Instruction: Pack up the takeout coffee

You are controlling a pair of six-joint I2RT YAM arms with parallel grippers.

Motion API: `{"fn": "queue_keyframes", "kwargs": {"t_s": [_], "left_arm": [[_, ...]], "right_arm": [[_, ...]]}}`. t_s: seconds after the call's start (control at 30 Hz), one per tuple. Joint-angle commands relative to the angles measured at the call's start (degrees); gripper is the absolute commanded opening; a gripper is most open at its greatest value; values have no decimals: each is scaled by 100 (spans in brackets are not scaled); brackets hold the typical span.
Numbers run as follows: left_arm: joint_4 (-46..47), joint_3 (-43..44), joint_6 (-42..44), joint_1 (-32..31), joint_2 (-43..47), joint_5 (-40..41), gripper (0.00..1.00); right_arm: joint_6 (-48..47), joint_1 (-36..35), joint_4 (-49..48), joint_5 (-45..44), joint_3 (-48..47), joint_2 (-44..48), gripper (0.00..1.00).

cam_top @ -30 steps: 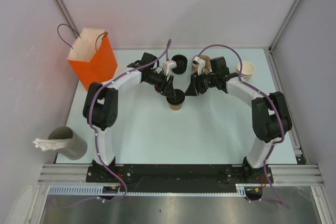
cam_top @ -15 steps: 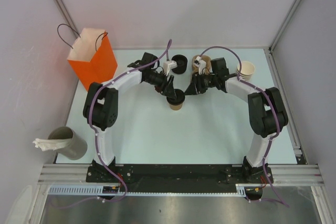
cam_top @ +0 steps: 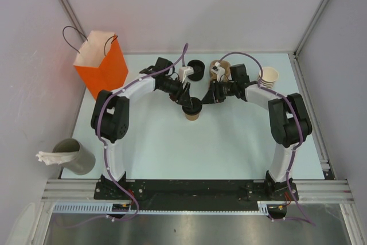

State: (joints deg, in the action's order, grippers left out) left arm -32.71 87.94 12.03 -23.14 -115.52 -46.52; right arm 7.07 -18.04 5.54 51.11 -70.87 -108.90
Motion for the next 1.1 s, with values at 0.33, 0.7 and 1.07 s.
{"fn": "queue_keyframes", "kwargs": {"t_s": [0.33, 0.7, 1.07], "left_arm": [[-78, -75, 370, -156, -401, 1224, 52], [-95, -58, 405, -183, -436, 1225, 51], [-87, -40, 414, -218, -436, 1260, 51]], "right_arm": [[-337, -226, 526, -1278, -331, -333, 21], [-206, -24, 650, -999, -779, -123, 30], [-4, -112, 747, -690, -1341, -544, 34]]}}
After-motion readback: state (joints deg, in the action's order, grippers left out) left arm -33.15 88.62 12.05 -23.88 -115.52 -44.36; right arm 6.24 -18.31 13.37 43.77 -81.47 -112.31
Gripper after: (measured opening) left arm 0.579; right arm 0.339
